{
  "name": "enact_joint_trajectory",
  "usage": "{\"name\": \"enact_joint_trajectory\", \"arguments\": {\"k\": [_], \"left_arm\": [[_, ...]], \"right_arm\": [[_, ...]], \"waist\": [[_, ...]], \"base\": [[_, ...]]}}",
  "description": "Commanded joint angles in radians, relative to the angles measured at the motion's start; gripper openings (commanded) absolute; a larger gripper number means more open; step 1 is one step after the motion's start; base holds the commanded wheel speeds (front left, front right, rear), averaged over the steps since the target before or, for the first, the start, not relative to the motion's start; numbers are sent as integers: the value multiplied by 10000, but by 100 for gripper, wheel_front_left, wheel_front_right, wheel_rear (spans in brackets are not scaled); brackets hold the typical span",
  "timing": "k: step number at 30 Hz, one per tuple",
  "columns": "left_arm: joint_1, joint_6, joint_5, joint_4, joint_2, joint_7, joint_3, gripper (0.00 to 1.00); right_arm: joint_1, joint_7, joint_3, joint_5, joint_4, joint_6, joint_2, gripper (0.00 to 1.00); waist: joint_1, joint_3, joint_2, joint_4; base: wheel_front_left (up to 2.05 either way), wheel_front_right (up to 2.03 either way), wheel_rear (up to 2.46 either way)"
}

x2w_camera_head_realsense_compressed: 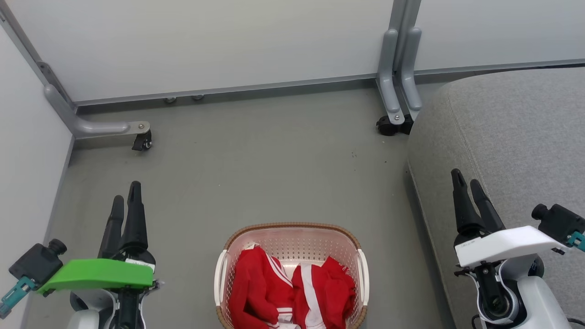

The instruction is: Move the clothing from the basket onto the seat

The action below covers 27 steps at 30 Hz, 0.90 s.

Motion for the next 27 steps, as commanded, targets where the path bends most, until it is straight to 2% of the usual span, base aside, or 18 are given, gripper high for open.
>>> {"name": "enact_joint_trajectory", "arguments": {"k": [1,13,27], "left_arm": [[-177,3,389,-138,146,-104,-61,100],[-135,4,2114,42,246,-456,-344,100],[-61,5,3908,347,256,-830,-378,100]], "right_arm": [[-289,-116,46,-466,-178,5,-82,100],[-330,-467,398,-2477,0,6,-140,100],[-356,-833,403,-4224,538,6,19,100]], "waist": [[0,2,0,2],[0,4,0,10],[0,-3,0,14]], "base": [[0,0,0],[0,0,0],[0,0,0]]}}
